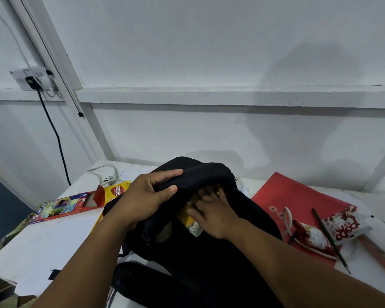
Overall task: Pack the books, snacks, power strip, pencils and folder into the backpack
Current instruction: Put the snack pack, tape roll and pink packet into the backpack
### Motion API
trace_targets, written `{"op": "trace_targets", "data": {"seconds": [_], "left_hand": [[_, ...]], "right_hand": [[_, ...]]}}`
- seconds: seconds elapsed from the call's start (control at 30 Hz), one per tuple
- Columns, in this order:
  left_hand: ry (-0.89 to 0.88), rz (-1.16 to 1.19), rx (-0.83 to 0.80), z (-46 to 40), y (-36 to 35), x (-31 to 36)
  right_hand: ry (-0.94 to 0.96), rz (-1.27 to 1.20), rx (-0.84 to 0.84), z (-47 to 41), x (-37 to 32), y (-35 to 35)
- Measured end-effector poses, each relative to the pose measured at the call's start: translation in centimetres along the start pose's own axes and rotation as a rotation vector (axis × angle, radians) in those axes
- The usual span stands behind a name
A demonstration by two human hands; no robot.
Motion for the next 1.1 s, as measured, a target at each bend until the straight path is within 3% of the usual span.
{"op": "trace_targets", "data": {"seconds": [0.23,0.37,0.5,0.67,0.8,1.1], "left_hand": [[0.098,0.136,-0.002,0.5,-3.8,-5.3],[0.108,-0.148,-0.001,1.4,-6.8,-8.2],[0.006,-0.338,-0.158,2.5,-10.1,-8.5],[-0.067,-0.48,-0.129,3.5,-12.2,-9.0],[-0.129,-0.521,-0.045,4.3,-13.6,-9.2],[-0.146,-0.582,0.008,5.3,-15.1,-9.6]], "right_hand": [[-0.031,-0.269,0.119,6.1,0.6,0.2],[-0.143,-0.37,0.324,10.1,1.7,0.7],[-0.323,-0.21,0.559,14.6,3.3,2.0],[-0.658,-0.181,0.398,18.4,5.2,0.1],[-0.644,-0.299,0.442,19.0,6.1,-2.1],[-0.6,-0.257,0.625,18.3,7.7,-0.4]]}}
Point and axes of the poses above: each hand's wrist, its own z-axis away from the middle knuckle, its own y-axis out of the back of the hand, x = y × z, the point moved 7 cm from there along -z, towards the middle knuckle, and after that the axes turned 3 degrees about -x, right-handed, at the moved point
